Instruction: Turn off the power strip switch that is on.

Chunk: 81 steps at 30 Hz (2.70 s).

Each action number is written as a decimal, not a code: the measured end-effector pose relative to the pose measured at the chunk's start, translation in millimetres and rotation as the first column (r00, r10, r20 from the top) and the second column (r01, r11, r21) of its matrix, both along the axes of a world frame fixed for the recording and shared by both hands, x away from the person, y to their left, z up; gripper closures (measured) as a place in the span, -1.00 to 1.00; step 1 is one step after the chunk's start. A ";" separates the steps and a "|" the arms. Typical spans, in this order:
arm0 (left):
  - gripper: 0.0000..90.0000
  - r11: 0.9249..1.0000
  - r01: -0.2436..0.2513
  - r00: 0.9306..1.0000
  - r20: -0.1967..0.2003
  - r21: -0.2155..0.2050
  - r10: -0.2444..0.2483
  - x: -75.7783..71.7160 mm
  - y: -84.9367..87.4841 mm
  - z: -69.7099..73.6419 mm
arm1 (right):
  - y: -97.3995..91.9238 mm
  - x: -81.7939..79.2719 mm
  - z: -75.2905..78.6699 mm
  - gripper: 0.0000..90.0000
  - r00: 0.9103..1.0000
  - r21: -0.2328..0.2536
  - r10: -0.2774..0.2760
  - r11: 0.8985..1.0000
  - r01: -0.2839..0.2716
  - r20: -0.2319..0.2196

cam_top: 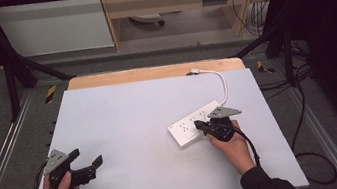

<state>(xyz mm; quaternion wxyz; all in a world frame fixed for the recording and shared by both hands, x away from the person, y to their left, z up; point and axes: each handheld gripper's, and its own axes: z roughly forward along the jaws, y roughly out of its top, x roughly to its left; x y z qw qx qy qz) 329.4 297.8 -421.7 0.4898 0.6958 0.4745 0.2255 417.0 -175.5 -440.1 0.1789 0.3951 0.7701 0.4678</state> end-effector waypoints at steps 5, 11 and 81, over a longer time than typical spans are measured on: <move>-0.87 1.000 -0.001 1.000 0.001 0.001 0.001 0.0 0.2 0.0 | -2.0 -0.2 3.3 0.78 1.000 0.031 -0.021 0.999 0.021 0.013; -0.87 1.000 0.000 1.000 0.002 0.001 0.000 -0.1 0.3 0.1 | -3.8 -1.3 8.0 0.57 0.999 0.080 -0.031 0.996 0.029 0.026; -0.87 1.000 -0.002 1.000 -0.007 -0.003 0.002 0.4 0.9 -1.1 | -76.6 -49.3 55.2 -0.86 0.959 0.087 -0.212 0.976 0.199 0.186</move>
